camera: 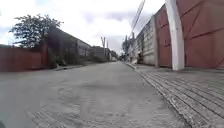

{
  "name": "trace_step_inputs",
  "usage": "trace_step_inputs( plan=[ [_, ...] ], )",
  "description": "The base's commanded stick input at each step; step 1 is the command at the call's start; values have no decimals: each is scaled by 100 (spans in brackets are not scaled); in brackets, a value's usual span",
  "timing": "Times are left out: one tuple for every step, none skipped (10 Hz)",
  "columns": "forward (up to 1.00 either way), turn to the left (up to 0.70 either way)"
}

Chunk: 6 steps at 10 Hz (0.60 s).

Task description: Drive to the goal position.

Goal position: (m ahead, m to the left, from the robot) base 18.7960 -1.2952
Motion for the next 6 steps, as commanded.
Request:
trace_step_inputs(
  plan=[
    [100, 6],
    [100, 6],
    [100, 6],
    [100, 6],
    [100, 6],
    [100, 6]
  ],
)
